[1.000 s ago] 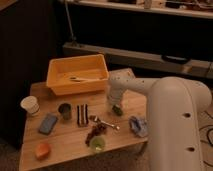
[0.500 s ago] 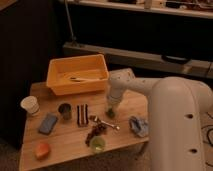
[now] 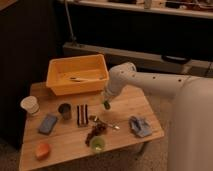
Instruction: Place pepper in metal cup
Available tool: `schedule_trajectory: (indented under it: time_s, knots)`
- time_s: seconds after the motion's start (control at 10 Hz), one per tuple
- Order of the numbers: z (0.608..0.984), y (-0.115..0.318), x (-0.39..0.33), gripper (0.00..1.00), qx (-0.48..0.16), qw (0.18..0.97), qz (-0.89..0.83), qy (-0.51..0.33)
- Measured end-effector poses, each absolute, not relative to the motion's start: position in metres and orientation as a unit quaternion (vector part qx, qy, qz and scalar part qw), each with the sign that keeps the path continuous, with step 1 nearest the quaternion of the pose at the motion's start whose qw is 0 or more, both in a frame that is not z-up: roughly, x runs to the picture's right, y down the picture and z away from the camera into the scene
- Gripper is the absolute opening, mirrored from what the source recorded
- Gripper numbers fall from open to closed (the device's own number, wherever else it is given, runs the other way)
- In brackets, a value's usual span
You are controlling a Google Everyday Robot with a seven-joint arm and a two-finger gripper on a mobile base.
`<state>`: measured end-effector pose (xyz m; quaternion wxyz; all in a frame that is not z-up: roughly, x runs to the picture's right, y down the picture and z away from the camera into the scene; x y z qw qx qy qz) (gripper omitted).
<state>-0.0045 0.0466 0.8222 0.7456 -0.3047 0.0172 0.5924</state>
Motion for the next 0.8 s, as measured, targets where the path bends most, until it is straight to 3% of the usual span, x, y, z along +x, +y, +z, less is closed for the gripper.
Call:
schedule_trajectory:
  time_s: [0.4,0.8]
  knots:
    - [0.766,-0.006,-0.074,0.18,-0.326,0.745,0.564,-0.142]
    - [0.742,0.000,-0.142,0.18,-0.390,0.726,0.487,-0.287]
